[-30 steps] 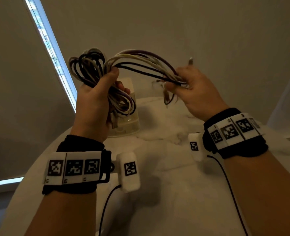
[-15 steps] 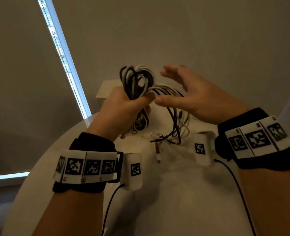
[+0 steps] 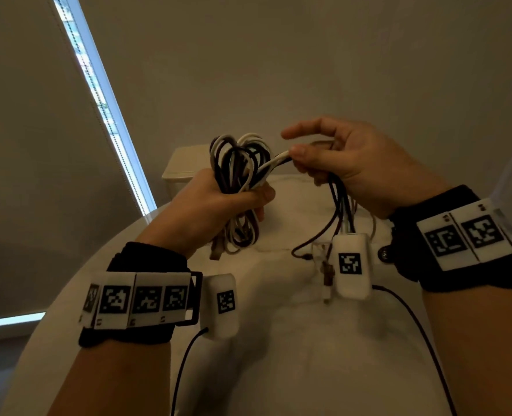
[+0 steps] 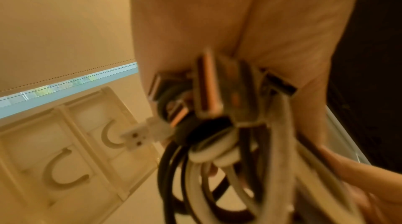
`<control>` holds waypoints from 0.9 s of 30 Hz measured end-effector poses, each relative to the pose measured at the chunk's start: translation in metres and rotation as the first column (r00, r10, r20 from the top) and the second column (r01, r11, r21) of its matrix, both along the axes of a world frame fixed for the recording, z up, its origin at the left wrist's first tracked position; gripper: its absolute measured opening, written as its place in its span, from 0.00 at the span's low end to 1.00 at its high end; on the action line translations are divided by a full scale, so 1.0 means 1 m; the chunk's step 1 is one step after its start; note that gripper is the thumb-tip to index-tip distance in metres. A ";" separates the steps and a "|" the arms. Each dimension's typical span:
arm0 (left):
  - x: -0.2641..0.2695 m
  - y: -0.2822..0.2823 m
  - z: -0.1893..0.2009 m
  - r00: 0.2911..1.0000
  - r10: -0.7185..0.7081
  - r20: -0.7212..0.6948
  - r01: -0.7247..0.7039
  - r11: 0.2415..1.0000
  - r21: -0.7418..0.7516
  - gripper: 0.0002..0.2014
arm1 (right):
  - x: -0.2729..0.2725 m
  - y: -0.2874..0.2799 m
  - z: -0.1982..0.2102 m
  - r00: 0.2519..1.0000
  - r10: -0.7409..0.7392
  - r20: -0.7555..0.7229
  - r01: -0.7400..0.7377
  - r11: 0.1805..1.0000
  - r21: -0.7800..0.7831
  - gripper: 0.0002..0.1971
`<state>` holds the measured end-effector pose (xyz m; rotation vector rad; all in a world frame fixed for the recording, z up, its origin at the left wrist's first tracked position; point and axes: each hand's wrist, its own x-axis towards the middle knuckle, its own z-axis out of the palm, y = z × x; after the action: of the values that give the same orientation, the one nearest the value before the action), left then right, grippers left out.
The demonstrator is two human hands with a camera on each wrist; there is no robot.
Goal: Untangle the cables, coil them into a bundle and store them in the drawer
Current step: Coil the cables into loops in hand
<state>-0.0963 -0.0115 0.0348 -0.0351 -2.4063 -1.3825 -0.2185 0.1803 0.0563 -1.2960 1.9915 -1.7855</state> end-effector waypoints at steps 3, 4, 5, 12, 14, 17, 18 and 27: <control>0.002 0.000 0.001 0.999 -0.031 0.029 0.029 0.998 0.049 0.09 | 0.008 -0.010 0.000 1.000 -0.011 0.008 0.012 0.996 -0.084 0.13; 0.002 0.000 0.001 0.999 -0.025 0.021 0.024 0.998 0.059 0.08 | 0.011 -0.015 -0.001 1.000 -0.005 0.007 0.006 0.994 -0.113 0.12; 0.002 0.000 0.001 1.000 -0.016 0.001 0.016 0.998 0.066 0.07 | 0.014 -0.020 -0.002 1.000 -0.015 -0.004 0.014 0.992 -0.126 0.12; 0.002 0.011 -0.001 0.993 -0.043 -0.108 0.063 0.979 0.191 0.16 | 0.026 -0.042 -0.016 0.999 0.006 0.031 -0.001 0.989 -0.151 0.14; 0.001 0.016 0.000 0.987 -0.115 -0.114 0.139 0.960 0.242 0.17 | 0.027 -0.044 -0.018 0.997 0.008 0.070 0.003 0.987 -0.160 0.15; -0.002 0.018 0.000 0.984 -0.151 -0.094 0.167 0.966 0.198 0.17 | 0.028 -0.044 -0.018 0.992 0.018 0.122 0.000 0.989 -0.150 0.16; -0.003 0.018 0.000 0.985 -0.147 -0.090 0.161 0.970 0.182 0.18 | 0.028 -0.044 -0.017 0.993 -0.001 0.120 0.018 0.990 -0.142 0.17; -0.013 0.022 -0.008 0.989 -0.109 -0.104 0.121 0.985 0.120 0.12 | 0.033 -0.045 -0.015 0.997 -0.061 0.051 0.064 0.997 -0.047 0.17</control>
<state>-0.1090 0.0109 0.0267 -0.2074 -2.2647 -1.5452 -0.1858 0.1357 0.0415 -1.2031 1.9957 -1.8860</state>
